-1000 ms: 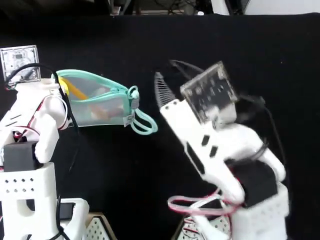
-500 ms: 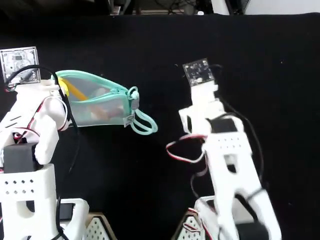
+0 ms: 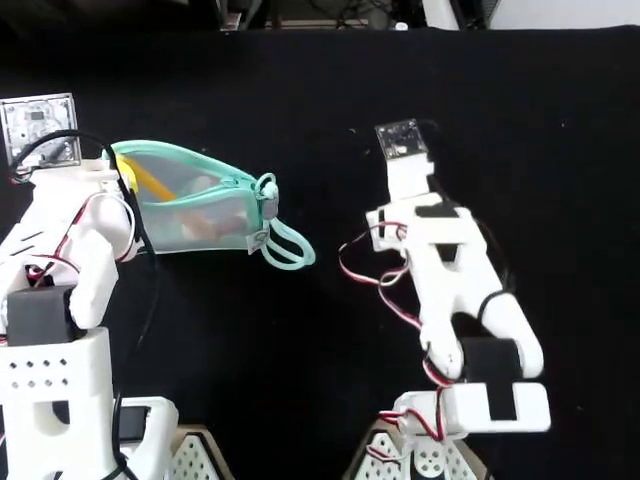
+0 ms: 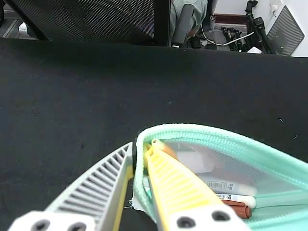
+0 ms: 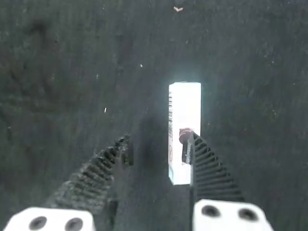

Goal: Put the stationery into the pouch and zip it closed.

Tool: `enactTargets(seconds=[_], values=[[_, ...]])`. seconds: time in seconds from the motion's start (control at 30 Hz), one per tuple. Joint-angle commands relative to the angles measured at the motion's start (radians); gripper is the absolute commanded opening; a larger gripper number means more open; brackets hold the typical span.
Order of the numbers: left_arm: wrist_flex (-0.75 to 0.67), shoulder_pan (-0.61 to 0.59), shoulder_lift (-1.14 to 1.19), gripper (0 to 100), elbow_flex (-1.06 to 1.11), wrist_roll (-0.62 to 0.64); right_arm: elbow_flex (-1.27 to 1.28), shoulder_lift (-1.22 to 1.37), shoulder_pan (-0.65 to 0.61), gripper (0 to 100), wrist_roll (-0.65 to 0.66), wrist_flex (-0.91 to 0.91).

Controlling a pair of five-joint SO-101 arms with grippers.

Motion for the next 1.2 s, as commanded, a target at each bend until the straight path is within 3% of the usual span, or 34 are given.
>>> enactTargets(seconds=[0.0,0.2,0.4,0.73,1.0,1.17], values=[[0.011,0.002,0.057,3,0.163,0.003,-0.031,0.005,0.014,17.8,0.000,-0.014],[0.011,0.001,0.057,3,0.163,0.003,-0.007,-0.059,0.028,17.8,0.000,-0.028],[0.011,0.004,0.057,3,0.163,0.003,0.077,-0.099,0.091,17.8,0.000,-0.173],[0.011,0.005,0.057,3,0.165,0.003,0.073,-0.025,0.041,17.8,0.005,-0.215],[0.012,0.002,0.057,3,0.165,0.003,-0.131,0.116,0.041,17.2,0.049,0.028],[0.012,0.002,0.057,3,0.165,0.003,-0.162,0.119,0.054,0.8,0.049,0.078]])
